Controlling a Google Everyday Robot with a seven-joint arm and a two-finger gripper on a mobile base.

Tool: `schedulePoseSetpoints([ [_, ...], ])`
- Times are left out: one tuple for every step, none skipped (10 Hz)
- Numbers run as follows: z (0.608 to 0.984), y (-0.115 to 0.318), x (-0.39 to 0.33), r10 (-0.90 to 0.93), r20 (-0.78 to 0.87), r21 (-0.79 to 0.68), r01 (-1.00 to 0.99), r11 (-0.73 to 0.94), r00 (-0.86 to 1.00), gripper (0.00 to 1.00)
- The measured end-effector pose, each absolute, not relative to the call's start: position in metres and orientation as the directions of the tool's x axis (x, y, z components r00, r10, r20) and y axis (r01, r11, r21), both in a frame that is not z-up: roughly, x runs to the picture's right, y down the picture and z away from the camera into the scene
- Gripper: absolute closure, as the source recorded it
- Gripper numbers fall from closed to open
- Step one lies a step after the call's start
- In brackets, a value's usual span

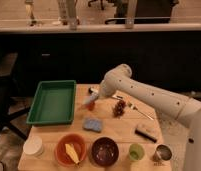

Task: Place towel in tray

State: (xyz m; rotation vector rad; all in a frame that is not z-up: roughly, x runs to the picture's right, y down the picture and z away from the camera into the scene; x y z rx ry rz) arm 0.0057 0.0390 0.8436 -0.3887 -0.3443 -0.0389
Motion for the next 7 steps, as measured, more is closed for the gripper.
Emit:
schedulePoseSetpoints([
  [0.845, 0.037, -0.006, 0.005, 0.354, -0.364, 0.133, 0.922, 0.935, 1.0],
  [0.846, 0.035, -0.021, -0.017, 0.376, -0.365, 0.165, 0.916, 0.926, 1.0],
  [0.847, 0.035, -0.026, -0.029, 0.385, -0.362, 0.181, 0.914, 0.922, 1.0],
  [0.849, 0.036, -0.042, -0.052, 0.407, -0.361, 0.213, 0.908, 0.912, 1.0],
  [0.849, 0.036, -0.056, -0.071, 0.426, -0.357, 0.24, 0.903, 0.902, 1.0],
  [0.849, 0.037, -0.071, -0.092, 0.447, -0.351, 0.27, 0.897, 0.89, 1.0],
  [0.847, 0.037, -0.081, -0.109, 0.464, -0.344, 0.293, 0.892, 0.879, 1.0],
])
